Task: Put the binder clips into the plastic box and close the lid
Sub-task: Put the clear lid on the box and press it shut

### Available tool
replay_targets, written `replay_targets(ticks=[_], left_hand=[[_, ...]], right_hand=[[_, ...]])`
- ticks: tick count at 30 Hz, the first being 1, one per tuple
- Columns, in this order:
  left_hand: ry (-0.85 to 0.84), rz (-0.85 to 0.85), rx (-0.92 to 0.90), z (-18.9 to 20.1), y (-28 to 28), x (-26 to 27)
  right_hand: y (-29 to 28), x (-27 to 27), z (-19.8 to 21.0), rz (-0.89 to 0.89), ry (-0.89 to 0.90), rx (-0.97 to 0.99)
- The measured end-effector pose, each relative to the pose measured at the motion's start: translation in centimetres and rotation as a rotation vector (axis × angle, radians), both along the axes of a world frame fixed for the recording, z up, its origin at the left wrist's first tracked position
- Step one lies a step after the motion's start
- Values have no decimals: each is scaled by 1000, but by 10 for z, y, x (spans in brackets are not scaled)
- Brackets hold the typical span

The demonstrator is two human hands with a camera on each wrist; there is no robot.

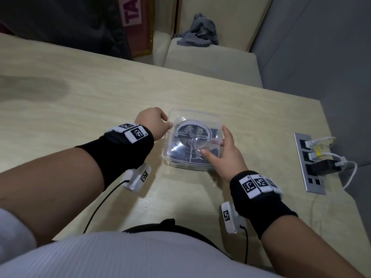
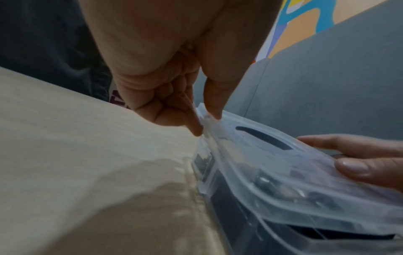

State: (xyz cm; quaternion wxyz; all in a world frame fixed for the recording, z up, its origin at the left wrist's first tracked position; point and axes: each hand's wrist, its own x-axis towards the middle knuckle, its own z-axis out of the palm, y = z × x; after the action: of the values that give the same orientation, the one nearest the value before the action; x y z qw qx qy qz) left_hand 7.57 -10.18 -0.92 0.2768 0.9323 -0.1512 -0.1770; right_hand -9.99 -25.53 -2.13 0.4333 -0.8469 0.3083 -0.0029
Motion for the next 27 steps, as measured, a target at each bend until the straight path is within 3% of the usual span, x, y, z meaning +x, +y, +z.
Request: replay_targets(ticks=[9,15,27], left_hand=[[-47,-64,103,2,-8,-8],[-51,-114,118,8,-13,-8],[-127,-255,320,5,-27,-8]], right_hand=[[-5,0,-1,33,-2,-35],[-5,2,-1,-19,-62,-235],[-3,8,-4,5,116,-399]])
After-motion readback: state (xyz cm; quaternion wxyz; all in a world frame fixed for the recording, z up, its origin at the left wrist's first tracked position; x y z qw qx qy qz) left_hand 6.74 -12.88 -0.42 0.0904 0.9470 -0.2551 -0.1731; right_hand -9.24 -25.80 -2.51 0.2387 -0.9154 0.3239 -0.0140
